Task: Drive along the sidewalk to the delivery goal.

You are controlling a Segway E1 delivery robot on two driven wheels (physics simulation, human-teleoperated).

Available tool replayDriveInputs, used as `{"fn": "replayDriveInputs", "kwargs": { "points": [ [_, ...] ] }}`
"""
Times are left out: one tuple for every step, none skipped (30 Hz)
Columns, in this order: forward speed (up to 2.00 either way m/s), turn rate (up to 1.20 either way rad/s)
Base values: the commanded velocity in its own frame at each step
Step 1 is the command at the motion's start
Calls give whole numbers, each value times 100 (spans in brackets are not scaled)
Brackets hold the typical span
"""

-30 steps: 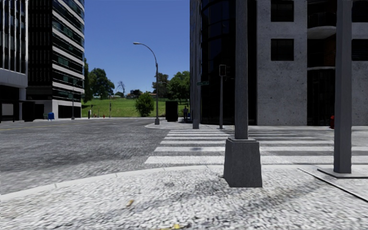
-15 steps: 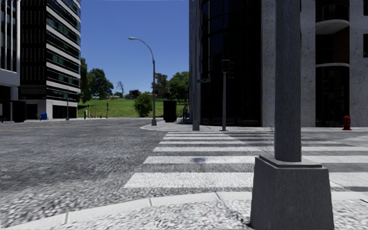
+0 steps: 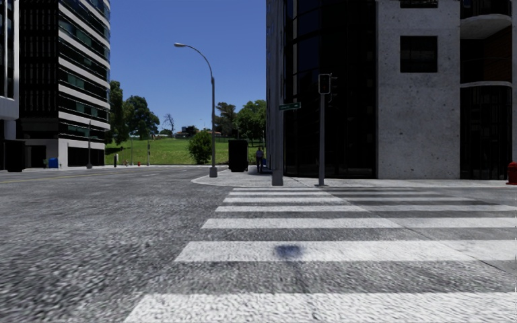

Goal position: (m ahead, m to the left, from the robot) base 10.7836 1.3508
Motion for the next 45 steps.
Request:
{"fn": "replayDriveInputs", "kwargs": {
  "points": [
    [192, 0],
    [192, 0],
    [170, 0],
    [159, 0],
    [144, 0],
    [137, 0],
    [134, 0],
    [134, 0],
    [131, 0],
    [129, 0],
    [126, 0],
    [126, 0],
    [125, 0],
    [124, 0],
    [124, 0],
    [124, 0],
    [124, 0],
    [124, 0],
    [124, 0],
    [124, 0],
    [124, 0],
    [124, 0],
    [124, 0],
    [124, 0],
    [124, 0],
    [124, 0],
    [124, 0],
    [124, 0],
    [124, 0],
    [124, 0],
    [124, 0],
    [124, 0],
    [124, 0],
    [124, 0],
    [124, 0],
    [124, 0],
    [125, 0],
    [200, 0],
    [200, 0],
    [200, 0],
    [200, 0],
    [200, 0],
    [200, 0],
    [200, 0],
    [200, 0]
  ]
}}
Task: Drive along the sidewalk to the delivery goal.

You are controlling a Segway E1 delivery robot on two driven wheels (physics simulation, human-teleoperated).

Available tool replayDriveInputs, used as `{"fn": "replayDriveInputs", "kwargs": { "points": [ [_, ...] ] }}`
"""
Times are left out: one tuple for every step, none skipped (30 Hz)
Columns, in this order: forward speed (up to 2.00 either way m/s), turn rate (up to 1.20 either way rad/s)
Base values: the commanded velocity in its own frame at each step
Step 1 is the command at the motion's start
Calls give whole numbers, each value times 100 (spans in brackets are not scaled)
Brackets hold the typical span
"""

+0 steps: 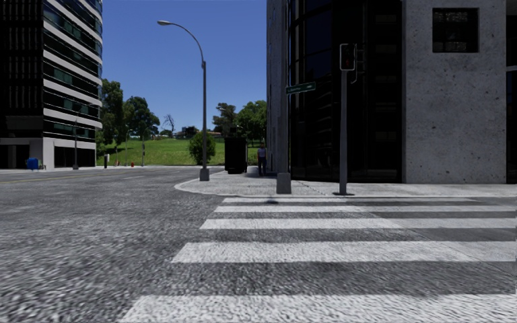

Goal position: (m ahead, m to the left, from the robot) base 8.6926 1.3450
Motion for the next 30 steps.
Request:
{"fn": "replayDriveInputs", "kwargs": {
  "points": [
    [200, 0],
    [200, 0],
    [200, 0],
    [200, 0],
    [200, 0],
    [200, 0],
    [200, 0],
    [200, 0],
    [200, 0],
    [200, 0],
    [200, 0],
    [200, 0],
    [200, 0],
    [200, 0],
    [200, 0],
    [200, 0],
    [200, 0],
    [200, 0],
    [200, 0],
    [200, 0],
    [200, 0],
    [200, 0],
    [200, 0],
    [200, 0],
    [200, 0],
    [200, 0],
    [200, 0],
    [200, 0],
    [200, 0],
    [200, 0]
  ]
}}
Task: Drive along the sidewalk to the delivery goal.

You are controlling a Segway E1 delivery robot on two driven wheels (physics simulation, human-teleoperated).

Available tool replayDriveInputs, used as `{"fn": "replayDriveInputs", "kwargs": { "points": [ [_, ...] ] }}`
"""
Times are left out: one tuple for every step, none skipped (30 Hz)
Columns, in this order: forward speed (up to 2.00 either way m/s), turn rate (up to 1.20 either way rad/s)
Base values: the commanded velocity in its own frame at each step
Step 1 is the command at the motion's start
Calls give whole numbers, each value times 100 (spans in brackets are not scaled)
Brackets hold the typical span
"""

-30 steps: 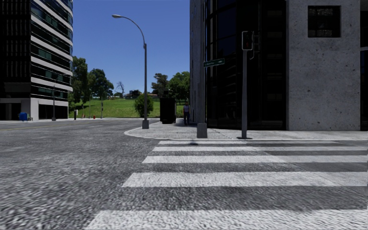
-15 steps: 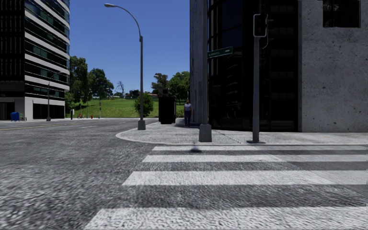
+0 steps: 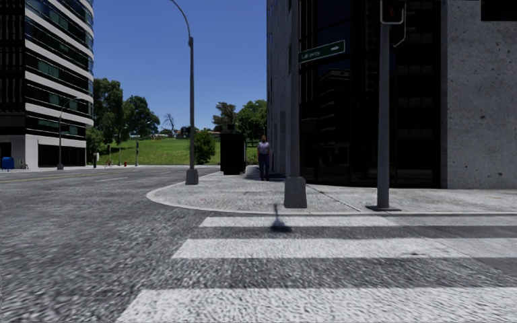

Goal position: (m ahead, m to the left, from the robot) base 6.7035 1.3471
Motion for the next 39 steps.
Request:
{"fn": "replayDriveInputs", "kwargs": {
  "points": [
    [200, 0],
    [200, 0],
    [200, 0],
    [200, 0],
    [200, 0],
    [200, 0],
    [200, 0],
    [200, 0],
    [200, 0],
    [200, 0],
    [200, 0],
    [200, 0],
    [200, 0],
    [200, 0],
    [200, 0],
    [200, 0],
    [200, 0],
    [200, 0],
    [200, 0],
    [200, 0],
    [200, 4],
    [200, 6],
    [200, 6],
    [200, 6],
    [200, 7],
    [200, 11],
    [200, 13],
    [200, 13],
    [200, 13],
    [200, 14],
    [200, 14],
    [200, 14],
    [200, 14],
    [200, 14],
    [200, 17],
    [200, 18],
    [200, 19],
    [200, 20],
    [200, 20]
  ]
}}
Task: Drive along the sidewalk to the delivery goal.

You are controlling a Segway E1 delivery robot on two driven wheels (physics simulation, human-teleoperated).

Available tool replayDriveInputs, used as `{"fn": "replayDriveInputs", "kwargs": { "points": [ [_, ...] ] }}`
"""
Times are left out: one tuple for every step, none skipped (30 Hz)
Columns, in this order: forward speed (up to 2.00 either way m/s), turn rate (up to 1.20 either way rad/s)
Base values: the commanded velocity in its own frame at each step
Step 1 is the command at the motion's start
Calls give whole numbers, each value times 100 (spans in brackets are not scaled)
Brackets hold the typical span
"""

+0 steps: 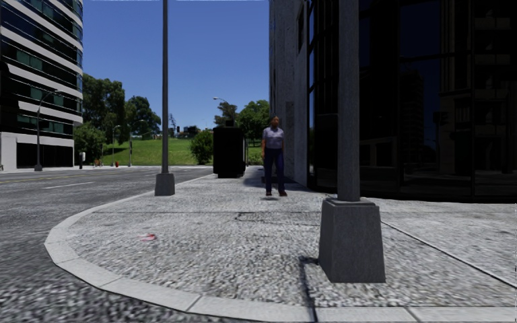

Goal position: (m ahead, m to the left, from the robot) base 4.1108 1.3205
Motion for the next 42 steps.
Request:
{"fn": "replayDriveInputs", "kwargs": {
  "points": [
    [194, 20],
    [189, 20],
    [184, 23],
    [184, 23],
    [178, 25],
    [169, 27],
    [164, 27],
    [160, 27],
    [160, 27],
    [156, 27],
    [154, 28],
    [154, 28],
    [154, 28],
    [154, 28],
    [153, 28],
    [153, 28],
    [153, 28],
    [153, 28],
    [153, 28],
    [152, 28],
    [150, 32],
    [150, 34],
    [150, 34],
    [147, 34],
    [145, 34],
    [142, 34],
    [140, 34],
    [140, 34],
    [138, 34],
    [136, 34],
    [135, 34],
    [135, 34],
    [135, 34],
    [135, 34],
    [135, 34],
    [135, 28],
    [135, 28],
    [135, 26],
    [135, 25],
    [135, 16],
    [135, 16],
    [135, 0]
  ]
}}
